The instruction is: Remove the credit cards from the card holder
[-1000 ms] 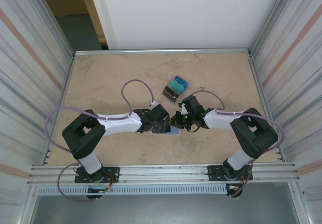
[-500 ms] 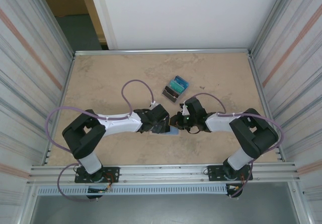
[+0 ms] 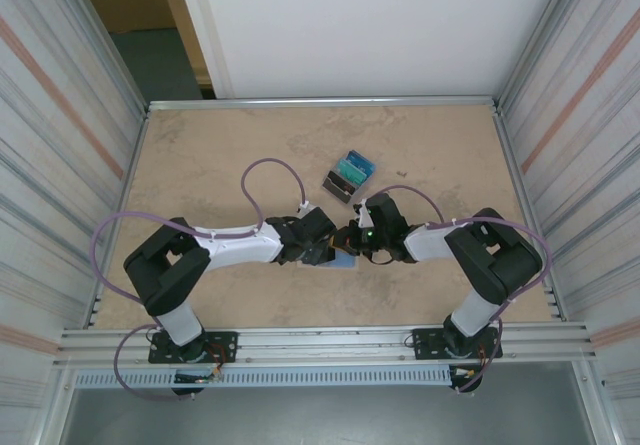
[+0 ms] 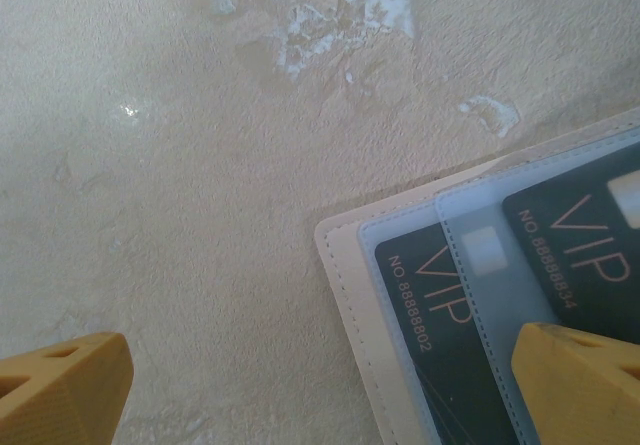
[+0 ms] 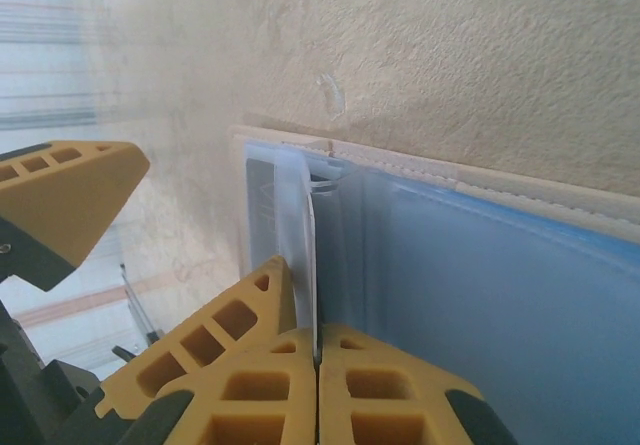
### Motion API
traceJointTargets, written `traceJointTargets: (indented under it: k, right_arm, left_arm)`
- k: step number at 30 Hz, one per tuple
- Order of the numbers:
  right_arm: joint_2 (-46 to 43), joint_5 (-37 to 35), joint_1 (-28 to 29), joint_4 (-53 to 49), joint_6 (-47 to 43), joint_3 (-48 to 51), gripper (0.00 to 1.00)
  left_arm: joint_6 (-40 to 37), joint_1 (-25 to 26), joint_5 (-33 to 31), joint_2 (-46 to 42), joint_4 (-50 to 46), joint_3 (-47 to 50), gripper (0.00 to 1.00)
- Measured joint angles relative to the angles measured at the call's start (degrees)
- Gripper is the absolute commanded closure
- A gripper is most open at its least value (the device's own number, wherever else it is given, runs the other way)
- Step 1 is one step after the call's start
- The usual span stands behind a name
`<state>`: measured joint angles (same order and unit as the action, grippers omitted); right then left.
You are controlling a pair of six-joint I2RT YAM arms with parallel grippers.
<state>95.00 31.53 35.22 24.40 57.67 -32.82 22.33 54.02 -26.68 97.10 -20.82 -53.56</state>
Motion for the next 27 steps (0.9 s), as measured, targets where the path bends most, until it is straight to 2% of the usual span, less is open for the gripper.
traceJointTargets:
  k: [7,18,27]
  right_arm:
    - [-3.0,-2.1,-0.1,-5.2,-1.8,0.0,0.96]
    - [-13.0,-8.8,-0.4,-21.7,-7.4,-1.4,0.98]
    - [-21.4,-15.6,-0.4,-37.8,-15.6,-9.0,0.98]
  left_arm:
    - [0.2,0.0,-0.2,0.0,0.0,0.1,0.02]
    - [0.0,-0.1,-1.1,-0.4,0.0,0.5,0.01]
    - [-2.2,-0.1,-3.4,-2.2,-1.0,2.0,0.01]
